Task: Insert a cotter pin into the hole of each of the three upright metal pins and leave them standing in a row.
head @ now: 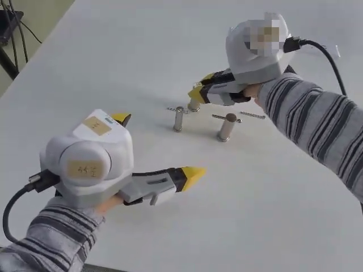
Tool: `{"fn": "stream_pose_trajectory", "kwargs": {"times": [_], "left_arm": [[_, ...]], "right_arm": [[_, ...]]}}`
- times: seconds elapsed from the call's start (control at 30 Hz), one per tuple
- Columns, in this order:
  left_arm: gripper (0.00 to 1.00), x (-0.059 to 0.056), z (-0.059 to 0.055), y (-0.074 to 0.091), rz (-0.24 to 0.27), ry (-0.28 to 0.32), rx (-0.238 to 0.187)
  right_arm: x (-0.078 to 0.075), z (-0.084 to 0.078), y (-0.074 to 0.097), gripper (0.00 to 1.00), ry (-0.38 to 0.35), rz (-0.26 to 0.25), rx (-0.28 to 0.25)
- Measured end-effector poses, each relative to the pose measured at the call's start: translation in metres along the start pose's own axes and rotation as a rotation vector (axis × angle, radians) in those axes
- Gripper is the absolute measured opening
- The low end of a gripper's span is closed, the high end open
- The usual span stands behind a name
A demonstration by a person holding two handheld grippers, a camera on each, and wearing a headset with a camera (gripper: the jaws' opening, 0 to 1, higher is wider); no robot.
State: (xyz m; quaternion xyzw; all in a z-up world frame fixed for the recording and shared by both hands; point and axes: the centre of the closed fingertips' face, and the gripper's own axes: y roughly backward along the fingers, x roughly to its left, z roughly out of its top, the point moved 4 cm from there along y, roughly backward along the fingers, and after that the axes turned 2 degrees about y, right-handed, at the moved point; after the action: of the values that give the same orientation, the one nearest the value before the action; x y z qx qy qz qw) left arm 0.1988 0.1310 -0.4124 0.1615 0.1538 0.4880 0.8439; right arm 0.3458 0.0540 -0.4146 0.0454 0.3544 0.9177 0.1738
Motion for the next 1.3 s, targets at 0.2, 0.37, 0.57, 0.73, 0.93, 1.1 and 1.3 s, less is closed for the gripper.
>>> {"fn": "stream_pose_trajectory", "kwargs": {"times": [0.2,0.37,0.57,0.73,0.93,1.1,1.3], "left_arm": [[0.98,-0.004,0.0,0.0,-0.012,-0.012,0.006],[0.98,-0.007,0.002,0.0,-0.019,-0.018,0.005],[0.98,-0.008,0.005,0.001,-0.023,-0.016,0.0],[0.98,-0.007,0.006,0.004,-0.021,-0.021,0.0],[0.98,-0.009,0.005,0.008,-0.021,-0.025,0.003],[0.98,-0.012,0.007,0.01,-0.023,-0.028,-0.001],[0.98,-0.014,0.008,0.013,-0.028,-0.032,-0.004]], "right_arm": [[-0.018,-0.018,0.023,0.08,-0.039,-0.065,0.027],[-0.023,-0.034,0.04,0.08,-0.07,-0.104,0.04],[-0.026,-0.051,0.057,0.08,-0.101,-0.136,0.056],[-0.022,-0.067,0.074,0.08,-0.11,-0.158,0.079],[-0.012,-0.081,0.091,0.08,-0.127,-0.179,0.093],[-0.001,-0.085,0.1,0.08,-0.13,-0.182,0.092],[0.013,-0.087,0.106,0.08,-0.109,-0.17,0.087]]}}
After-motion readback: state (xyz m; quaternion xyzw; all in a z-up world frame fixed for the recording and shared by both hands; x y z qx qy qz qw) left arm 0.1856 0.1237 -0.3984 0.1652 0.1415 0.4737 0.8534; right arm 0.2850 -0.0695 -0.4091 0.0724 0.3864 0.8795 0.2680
